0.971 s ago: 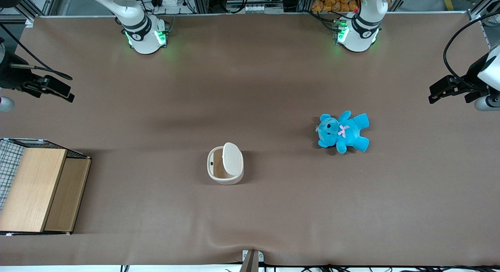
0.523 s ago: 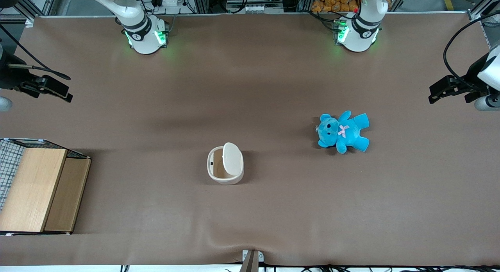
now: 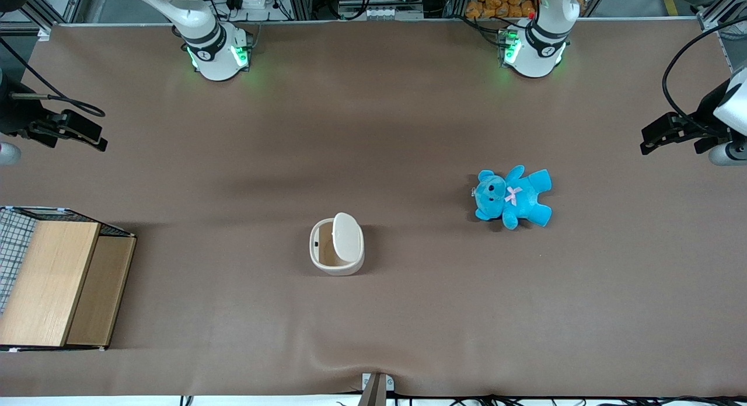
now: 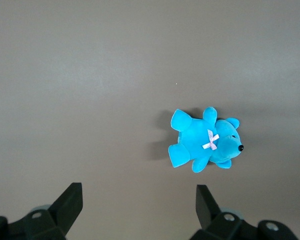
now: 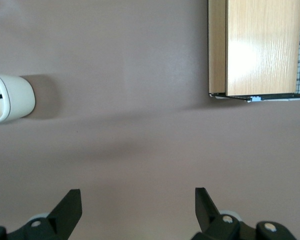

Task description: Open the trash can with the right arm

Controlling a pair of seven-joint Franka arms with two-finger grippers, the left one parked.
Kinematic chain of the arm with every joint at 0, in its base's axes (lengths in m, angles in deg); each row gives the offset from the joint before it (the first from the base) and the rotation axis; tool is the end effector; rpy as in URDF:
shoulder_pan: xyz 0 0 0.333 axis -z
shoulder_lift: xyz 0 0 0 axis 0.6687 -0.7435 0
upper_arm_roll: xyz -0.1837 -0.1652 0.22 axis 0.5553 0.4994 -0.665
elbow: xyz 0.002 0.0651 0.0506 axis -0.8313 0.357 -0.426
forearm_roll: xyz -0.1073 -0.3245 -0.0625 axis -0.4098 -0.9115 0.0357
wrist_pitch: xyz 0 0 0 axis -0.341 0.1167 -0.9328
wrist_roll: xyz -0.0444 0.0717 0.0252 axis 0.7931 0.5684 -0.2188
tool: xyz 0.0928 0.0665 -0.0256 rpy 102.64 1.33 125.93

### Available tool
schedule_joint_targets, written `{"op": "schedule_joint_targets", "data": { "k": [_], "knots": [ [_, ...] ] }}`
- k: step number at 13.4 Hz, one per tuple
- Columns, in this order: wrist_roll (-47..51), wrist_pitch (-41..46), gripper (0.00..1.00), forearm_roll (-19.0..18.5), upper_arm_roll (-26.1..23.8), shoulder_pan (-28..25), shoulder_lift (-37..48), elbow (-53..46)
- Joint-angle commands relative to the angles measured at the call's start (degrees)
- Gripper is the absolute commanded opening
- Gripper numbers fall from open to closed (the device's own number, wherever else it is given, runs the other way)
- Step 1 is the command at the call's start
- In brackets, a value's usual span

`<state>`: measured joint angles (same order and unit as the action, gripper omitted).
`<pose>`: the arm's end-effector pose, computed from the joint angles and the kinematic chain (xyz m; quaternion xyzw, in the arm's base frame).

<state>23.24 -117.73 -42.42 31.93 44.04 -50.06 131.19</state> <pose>0.5109 0.0093 0.6363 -0.9992 0.0346 0.0166 0.0114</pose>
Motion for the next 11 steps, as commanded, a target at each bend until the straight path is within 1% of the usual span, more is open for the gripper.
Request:
{"op": "schedule_joint_targets", "data": {
  "k": [1,11],
  "knots": [
    [-2.25,0.00,1.00,-1.05,-0.67,1.01,0.86,0.34],
    [-2.16,0.09,1.00,-1.05,-0.67,0.92,0.69,0.25]
  ]
}}
